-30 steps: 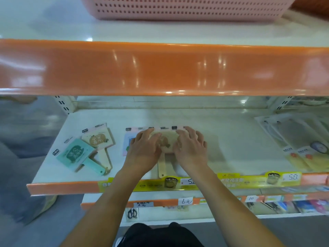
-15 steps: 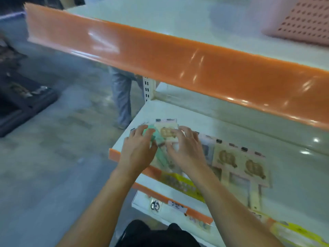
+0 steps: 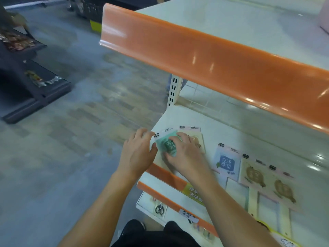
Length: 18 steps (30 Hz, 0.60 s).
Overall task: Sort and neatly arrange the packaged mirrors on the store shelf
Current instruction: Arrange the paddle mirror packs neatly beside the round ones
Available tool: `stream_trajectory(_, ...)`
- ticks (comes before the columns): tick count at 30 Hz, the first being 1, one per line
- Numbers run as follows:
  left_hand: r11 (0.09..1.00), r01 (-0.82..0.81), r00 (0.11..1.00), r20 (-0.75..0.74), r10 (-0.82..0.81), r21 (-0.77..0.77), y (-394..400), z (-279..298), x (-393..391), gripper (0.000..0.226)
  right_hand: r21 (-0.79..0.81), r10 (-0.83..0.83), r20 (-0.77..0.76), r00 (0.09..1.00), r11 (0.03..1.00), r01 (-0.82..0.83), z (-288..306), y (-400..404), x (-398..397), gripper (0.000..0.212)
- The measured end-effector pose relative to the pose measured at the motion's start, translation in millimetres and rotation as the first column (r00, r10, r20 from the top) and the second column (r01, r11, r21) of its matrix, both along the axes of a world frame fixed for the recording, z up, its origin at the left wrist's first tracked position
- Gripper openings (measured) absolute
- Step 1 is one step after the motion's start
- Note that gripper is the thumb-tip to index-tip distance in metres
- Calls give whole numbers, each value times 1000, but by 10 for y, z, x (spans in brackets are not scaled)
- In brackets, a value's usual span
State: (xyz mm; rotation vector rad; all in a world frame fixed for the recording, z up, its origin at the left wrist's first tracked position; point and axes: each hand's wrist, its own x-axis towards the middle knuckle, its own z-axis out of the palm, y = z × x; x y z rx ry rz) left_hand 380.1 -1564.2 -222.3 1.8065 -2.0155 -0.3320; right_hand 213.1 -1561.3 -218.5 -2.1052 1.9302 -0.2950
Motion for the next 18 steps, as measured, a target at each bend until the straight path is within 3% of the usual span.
stream_trajectory(3, 999, 37, 999, -2, -37, 15, -72, -2, 46, 44, 30, 0, -51, 999, 1000, 2, -8, -34, 58, 63)
stream_trajectory(8, 995, 96, 995, -8, -96, -14, -174, -54, 120, 37, 39, 9, -128, 992, 999, -4, -2, -40, 135, 60)
stream_trajectory(13, 987, 155, 987, -34, -156, -29, -236, -82, 163, 41, 23, -47, -117, 992, 999, 50, -33, -33, 215, 58)
stream_trajectory(18, 976, 192, 977, -70, -200, -105, -299, -68, 184, 30, 6, -124, -26, 992, 992, 125, -11, -43, 268, 56)
